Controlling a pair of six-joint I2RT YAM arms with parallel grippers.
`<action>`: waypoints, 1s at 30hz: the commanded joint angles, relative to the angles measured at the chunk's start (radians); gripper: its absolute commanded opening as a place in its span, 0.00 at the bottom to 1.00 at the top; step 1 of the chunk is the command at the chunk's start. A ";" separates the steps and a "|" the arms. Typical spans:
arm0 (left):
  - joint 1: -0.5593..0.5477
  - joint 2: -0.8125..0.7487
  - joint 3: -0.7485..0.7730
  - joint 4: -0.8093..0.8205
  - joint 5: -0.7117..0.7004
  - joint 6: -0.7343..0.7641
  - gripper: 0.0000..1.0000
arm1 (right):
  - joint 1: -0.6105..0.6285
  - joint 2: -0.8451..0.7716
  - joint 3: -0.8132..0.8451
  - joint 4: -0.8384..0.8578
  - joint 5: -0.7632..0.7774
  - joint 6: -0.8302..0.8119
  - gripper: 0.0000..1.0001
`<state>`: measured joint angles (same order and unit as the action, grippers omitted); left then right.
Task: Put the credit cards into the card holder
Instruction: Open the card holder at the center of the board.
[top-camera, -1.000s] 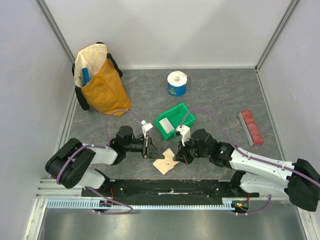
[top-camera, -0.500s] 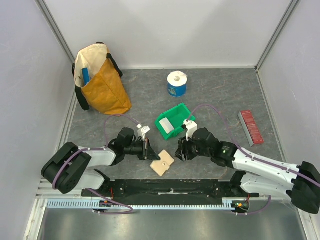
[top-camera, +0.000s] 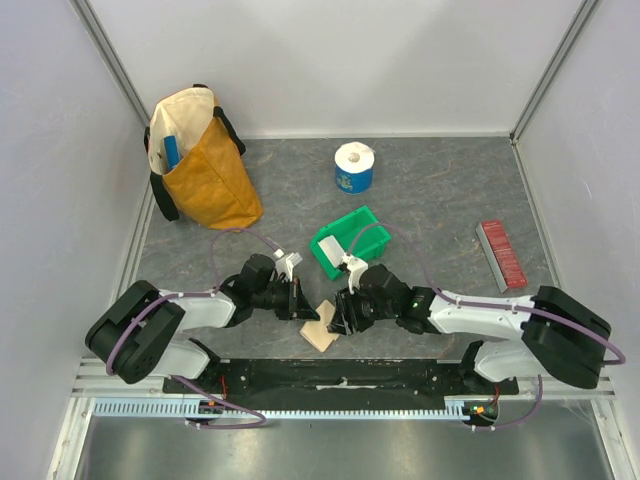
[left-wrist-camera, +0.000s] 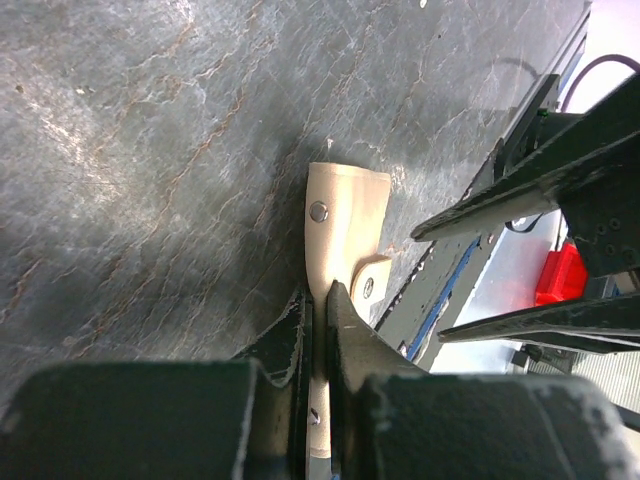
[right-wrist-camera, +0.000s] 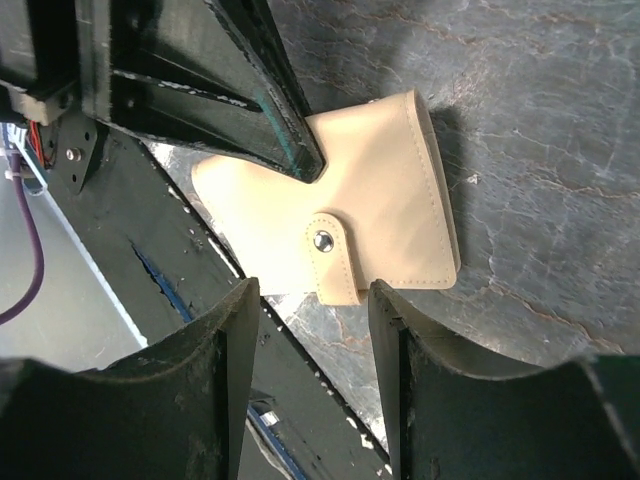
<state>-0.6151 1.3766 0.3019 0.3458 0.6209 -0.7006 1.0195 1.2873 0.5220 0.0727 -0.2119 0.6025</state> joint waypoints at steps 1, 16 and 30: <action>-0.008 0.013 0.014 -0.048 -0.066 0.070 0.02 | 0.005 0.069 0.026 0.099 -0.040 -0.012 0.55; -0.009 0.021 0.025 -0.048 -0.085 0.069 0.02 | 0.017 0.190 0.047 0.193 -0.217 -0.059 0.37; -0.015 0.022 0.013 -0.073 -0.202 -0.013 0.02 | 0.051 0.297 0.079 0.225 -0.230 -0.104 0.02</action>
<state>-0.6167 1.3815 0.3096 0.3012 0.5594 -0.6834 1.0180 1.5520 0.5903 0.1879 -0.3855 0.5446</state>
